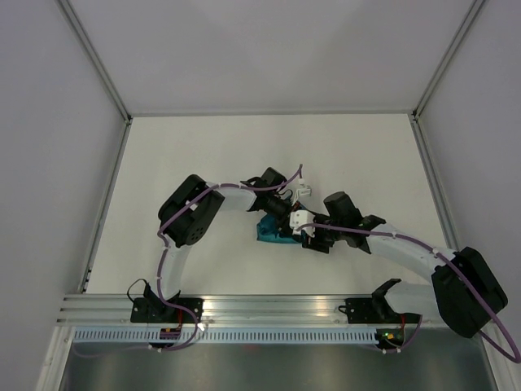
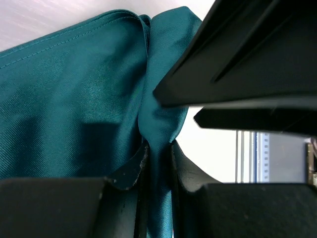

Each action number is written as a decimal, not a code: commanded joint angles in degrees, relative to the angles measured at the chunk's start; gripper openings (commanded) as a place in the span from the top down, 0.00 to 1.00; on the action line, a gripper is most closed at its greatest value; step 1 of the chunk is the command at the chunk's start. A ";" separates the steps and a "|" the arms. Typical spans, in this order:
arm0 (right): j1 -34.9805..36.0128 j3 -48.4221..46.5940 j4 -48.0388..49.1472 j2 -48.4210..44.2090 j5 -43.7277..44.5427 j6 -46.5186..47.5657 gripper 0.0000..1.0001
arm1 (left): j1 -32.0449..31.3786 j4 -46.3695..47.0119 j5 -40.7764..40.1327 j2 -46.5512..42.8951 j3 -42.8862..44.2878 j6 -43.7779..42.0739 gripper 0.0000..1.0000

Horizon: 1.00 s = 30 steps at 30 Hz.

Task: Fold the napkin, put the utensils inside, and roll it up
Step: Roll the napkin with the utensil

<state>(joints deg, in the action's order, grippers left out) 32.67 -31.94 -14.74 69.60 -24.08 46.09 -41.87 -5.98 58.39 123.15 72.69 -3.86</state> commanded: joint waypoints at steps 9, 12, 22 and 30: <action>4.60 1.97 7.88 5.72 7.64 -0.38 0.42 | -0.41 -7.03 -3.02 4.02 0.61 1.58 0.97; 4.60 2.06 7.97 6.86 7.90 -0.38 0.49 | -0.41 -7.38 -2.93 4.29 0.88 1.57 0.94; 4.51 0.83 5.08 8.97 7.03 -0.82 0.91 | 0.21 -6.94 -7.41 -0.63 2.28 1.57 0.61; 2.14 -3.38 -2.03 12.66 1.68 0.23 0.92 | 2.75 -2.20 -11.10 -6.60 2.38 6.13 0.58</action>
<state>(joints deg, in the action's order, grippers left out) 35.90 -33.69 -10.22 79.79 -19.44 45.89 -40.95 -10.81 52.42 120.99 74.63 -1.39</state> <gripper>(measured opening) 0.178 0.415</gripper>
